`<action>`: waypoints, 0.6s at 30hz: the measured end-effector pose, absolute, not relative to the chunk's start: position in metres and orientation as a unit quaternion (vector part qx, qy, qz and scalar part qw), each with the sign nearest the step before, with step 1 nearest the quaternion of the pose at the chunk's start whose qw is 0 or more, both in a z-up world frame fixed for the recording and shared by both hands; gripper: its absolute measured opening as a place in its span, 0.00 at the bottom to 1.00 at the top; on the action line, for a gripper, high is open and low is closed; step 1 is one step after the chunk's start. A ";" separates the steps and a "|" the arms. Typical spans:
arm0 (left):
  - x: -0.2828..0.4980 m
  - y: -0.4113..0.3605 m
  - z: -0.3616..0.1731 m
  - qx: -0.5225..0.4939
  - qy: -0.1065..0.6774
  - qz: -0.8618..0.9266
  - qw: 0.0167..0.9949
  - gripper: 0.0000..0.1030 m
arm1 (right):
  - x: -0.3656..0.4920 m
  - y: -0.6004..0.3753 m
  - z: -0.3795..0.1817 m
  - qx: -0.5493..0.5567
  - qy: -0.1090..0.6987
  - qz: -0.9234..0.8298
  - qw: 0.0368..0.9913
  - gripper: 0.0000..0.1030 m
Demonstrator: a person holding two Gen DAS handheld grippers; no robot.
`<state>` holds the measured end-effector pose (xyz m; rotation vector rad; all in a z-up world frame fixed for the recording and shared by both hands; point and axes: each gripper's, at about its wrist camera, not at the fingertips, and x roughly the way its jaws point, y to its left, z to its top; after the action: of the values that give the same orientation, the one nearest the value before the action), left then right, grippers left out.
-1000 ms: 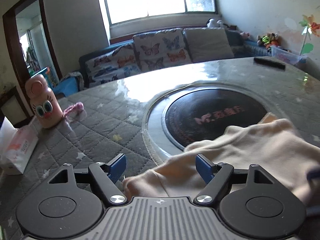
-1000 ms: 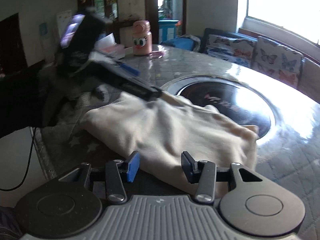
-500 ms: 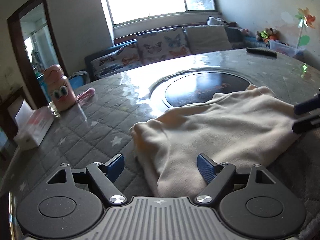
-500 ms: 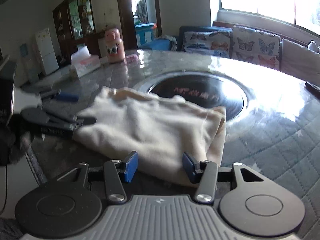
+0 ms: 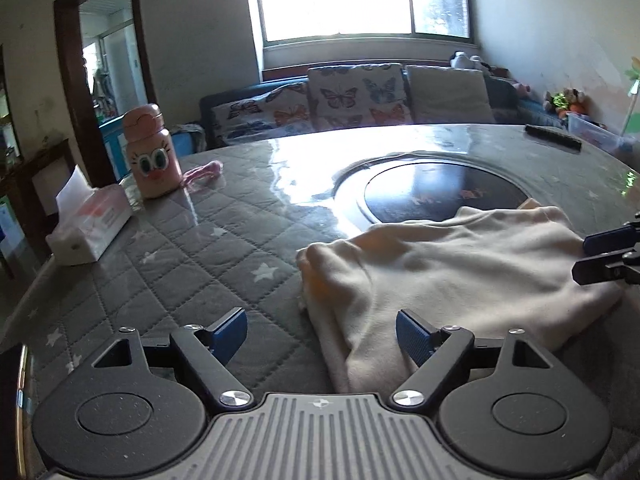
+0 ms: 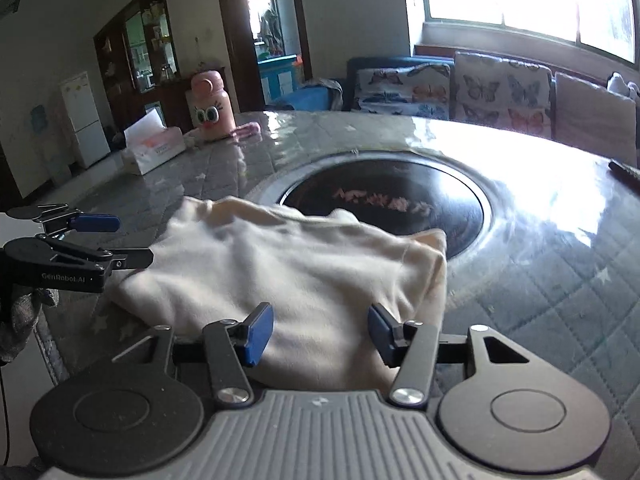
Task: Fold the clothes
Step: 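Release the shirt with both grippers and withdraw them, then move both grippers to the side edge of the folded cream shirt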
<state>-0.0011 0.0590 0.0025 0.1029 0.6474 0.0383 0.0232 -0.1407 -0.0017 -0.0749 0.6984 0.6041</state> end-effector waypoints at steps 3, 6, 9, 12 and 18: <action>-0.001 0.064 -0.004 0.045 0.329 0.023 0.943 0.84 | 0.029 -0.136 -0.009 -0.034 0.346 0.292 0.891 0.56; -0.001 0.067 -0.001 0.041 0.326 0.023 0.944 0.84 | 0.029 -0.137 -0.012 -0.037 0.351 0.292 0.889 0.56; 0.002 0.067 0.004 0.039 0.319 0.024 0.947 0.84 | 0.031 -0.136 -0.004 -0.038 0.342 0.295 0.891 0.57; 0.009 0.067 0.002 0.043 0.318 0.030 0.947 0.84 | 0.037 -0.135 -0.003 -0.031 0.339 0.294 0.893 0.57; 0.017 0.071 -0.002 0.037 0.326 0.034 0.944 0.85 | 0.043 -0.132 -0.009 -0.030 0.346 0.294 0.891 0.60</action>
<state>0.0169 0.0706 -0.0018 0.0752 0.6644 0.0698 0.0430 -0.1319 -0.0093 -0.0626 0.7177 0.6109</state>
